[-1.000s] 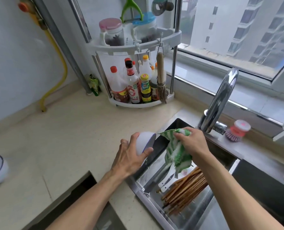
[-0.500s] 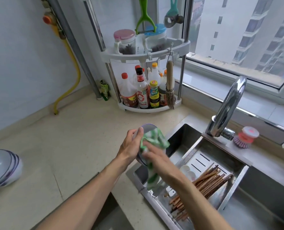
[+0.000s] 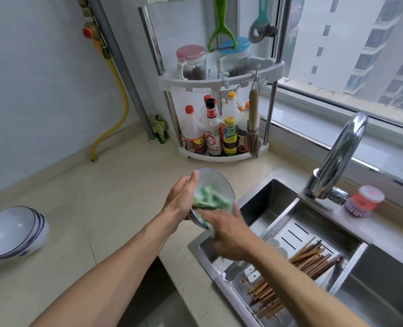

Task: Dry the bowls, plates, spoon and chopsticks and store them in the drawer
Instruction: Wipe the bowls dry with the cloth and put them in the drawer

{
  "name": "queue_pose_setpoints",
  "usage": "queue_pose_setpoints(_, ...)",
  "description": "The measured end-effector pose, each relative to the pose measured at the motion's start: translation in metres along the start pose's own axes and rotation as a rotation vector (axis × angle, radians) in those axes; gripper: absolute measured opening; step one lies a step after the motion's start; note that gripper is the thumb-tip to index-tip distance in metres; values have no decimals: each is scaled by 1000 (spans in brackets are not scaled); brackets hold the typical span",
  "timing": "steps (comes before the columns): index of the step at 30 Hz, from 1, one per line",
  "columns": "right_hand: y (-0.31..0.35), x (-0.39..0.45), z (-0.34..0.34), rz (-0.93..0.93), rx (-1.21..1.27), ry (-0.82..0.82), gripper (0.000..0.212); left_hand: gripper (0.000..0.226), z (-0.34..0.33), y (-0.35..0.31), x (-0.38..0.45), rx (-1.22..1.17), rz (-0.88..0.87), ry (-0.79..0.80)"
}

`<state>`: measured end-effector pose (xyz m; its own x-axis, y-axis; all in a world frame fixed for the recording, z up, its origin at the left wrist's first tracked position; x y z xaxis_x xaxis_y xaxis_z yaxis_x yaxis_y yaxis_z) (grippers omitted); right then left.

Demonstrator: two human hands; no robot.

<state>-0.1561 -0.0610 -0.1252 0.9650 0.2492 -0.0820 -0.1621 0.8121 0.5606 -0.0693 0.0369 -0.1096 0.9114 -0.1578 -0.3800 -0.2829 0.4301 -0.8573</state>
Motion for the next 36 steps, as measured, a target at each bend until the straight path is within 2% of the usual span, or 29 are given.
queue_pose_setpoints(1, -10, 1, 2, -7, -211, -1, 81, 61, -2, -1, 0, 12, 9, 23)
queue_pose_setpoints(2, -18, 4, 3, -31, -319, -6, 75, 64, -4, -3, 0, 29, 7, 19)
queue_pose_setpoints(3, -18, 6, 6, -50, -320, -19, 71, 65, -5, -5, 1, 40, -14, -12)
queue_pose_setpoints(4, -13, 8, 6, -49, -230, -21, 71, 63, -6, -8, 1, 46, -35, -63)
queue_pose_setpoints(6, 8, 7, 7, -27, 173, -21, 82, 54, -2, -11, 5, 49, -58, -160)
queue_pose_setpoints(7, 14, 5, 6, -12, 295, -18, 87, 52, 0, -11, 7, 49, -50, -156)
queue_pose_setpoints(9, 11, -1, 8, 44, 170, -18, 87, 53, 0, -9, 12, 80, 14, -28)
queue_pose_setpoints(11, -7, -4, 8, 127, -149, -49, 76, 56, 1, -7, 12, 136, 113, 125)
queue_pose_setpoints(13, -16, -3, 15, 218, -390, -172, 57, 58, 1, -8, 12, 64, 205, 224)
queue_pose_setpoints(15, -13, 1, 19, 251, -463, -276, 34, 58, 3, -9, 9, -79, 259, 210)
queue_pose_setpoints(17, -2, 8, 30, 234, -388, -416, 23, 47, 1, -8, 4, -271, 229, 113)
queue_pose_setpoints(20, 17, 16, 46, 65, -173, -588, 28, 62, -13, -6, -7, -387, 25, -29)
queue_pose_setpoints(21, 22, 18, 45, 33, -82, -577, 28, 61, -13, -8, -11, -414, -20, -92)
queue_pose_setpoints(23, 25, 20, 34, 16, 109, -460, 34, 42, -3, -10, -13, -426, -77, -201)
queue_pose_setpoints(24, 25, 18, 28, 43, 96, -371, 40, 28, 4, -13, -12, -392, -106, -217)
queue_pose_setpoints(26, 13, 13, 23, 117, -174, -247, 50, 11, 13, -18, -9, -248, -167, -188)
queue_pose_setpoints(28, 2, 14, 22, 99, -391, -141, 58, 13, 18, -20, -12, -147, -184, -178)
queue_pose_setpoints(29, 4, 16, 23, 71, -373, -104, 66, 14, 20, -19, -13, -127, -181, -204)
queue_pose_setpoints(31, 20, 23, 19, 17, -40, -43, 84, 14, 23, -19, -17, -149, -177, -277)
queue_pose_setpoints(32, 31, 23, 16, 11, 168, -27, 89, 14, 25, -17, -17, -177, -173, -298)
queue_pose_setpoints(33, 36, 21, 14, 20, 265, -8, 92, 14, 27, -15, -16, -192, -170, -300)
queue_pose_setpoints(34, 39, 19, 13, 56, 280, 4, 93, 17, 29, -13, -15, -179, -173, -288)
queue_pose_setpoints(36, 27, 16, 12, 132, 67, 9, 94, 31, 30, -9, -9, -125, -156, -217)
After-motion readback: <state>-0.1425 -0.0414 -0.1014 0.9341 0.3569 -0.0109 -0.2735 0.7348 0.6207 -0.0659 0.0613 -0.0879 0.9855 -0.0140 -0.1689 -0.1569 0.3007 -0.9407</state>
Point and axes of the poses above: each hand's wrist, its own x-axis towards the middle knuckle, its own z-axis out of the back of the hand, y = z × x, the point moved 7 cm from there along x, towards the middle knuckle, and after that the axes turned 1 degree about z, right-handed, at the moved point
